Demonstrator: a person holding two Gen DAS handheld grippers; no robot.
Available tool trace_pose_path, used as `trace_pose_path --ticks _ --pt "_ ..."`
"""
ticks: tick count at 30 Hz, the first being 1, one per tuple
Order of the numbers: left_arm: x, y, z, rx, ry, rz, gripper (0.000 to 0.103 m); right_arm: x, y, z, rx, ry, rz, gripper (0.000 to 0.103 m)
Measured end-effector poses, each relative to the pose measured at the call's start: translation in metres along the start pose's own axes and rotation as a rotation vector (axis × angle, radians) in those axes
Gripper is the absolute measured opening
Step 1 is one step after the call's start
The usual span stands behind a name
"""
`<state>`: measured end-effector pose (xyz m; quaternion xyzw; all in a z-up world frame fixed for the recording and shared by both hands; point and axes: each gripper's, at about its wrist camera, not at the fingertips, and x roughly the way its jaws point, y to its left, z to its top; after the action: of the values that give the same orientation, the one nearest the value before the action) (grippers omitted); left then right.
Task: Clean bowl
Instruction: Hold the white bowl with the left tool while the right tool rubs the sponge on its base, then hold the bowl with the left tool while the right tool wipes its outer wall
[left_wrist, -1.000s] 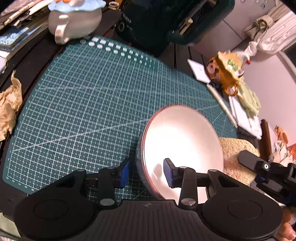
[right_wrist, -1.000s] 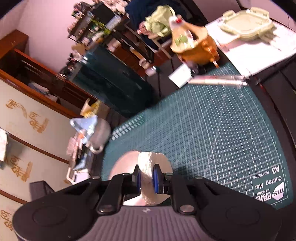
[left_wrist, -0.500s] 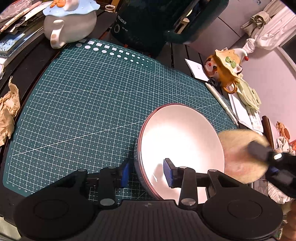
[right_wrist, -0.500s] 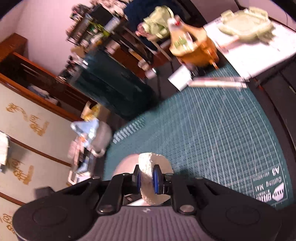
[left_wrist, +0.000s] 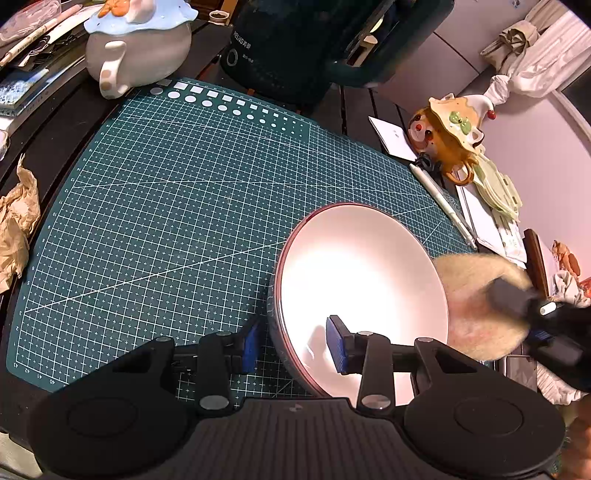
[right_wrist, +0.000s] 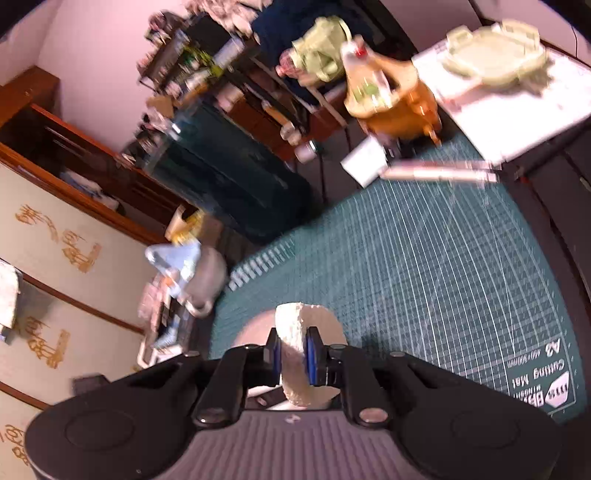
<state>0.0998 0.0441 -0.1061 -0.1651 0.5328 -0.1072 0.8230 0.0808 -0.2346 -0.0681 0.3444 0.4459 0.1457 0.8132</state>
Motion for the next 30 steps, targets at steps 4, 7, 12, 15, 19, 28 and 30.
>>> trace_pose_path --ticks 4,7,12,15,19,28,30 --pt "0.0 0.001 0.0 0.0 0.001 -0.001 0.037 -0.017 0.006 0.003 -0.008 -0.052 0.052 0.012" --pt "0.0 0.001 0.0 0.002 0.002 -0.001 0.037 -0.018 0.007 0.002 -0.017 -0.057 0.043 0.012" --pt "0.0 0.001 0.0 -0.002 0.001 -0.003 0.037 -0.003 -0.001 -0.001 0.01 -0.003 0.006 0.012" --pt "0.001 0.0 0.001 -0.002 0.002 -0.003 0.037 -0.017 0.006 0.001 -0.015 -0.054 0.043 0.012" --pt "0.0 0.001 -0.001 -0.001 -0.003 -0.002 0.037 -0.001 -0.001 -0.003 0.0 -0.006 -0.001 0.012" --pt "0.001 0.002 -0.001 0.001 -0.003 -0.002 0.037 -0.014 0.003 0.002 -0.002 -0.04 0.023 0.012" --pt "0.001 0.002 0.0 -0.001 -0.003 -0.003 0.037 -0.005 0.0 -0.001 0.005 -0.009 0.001 0.012"
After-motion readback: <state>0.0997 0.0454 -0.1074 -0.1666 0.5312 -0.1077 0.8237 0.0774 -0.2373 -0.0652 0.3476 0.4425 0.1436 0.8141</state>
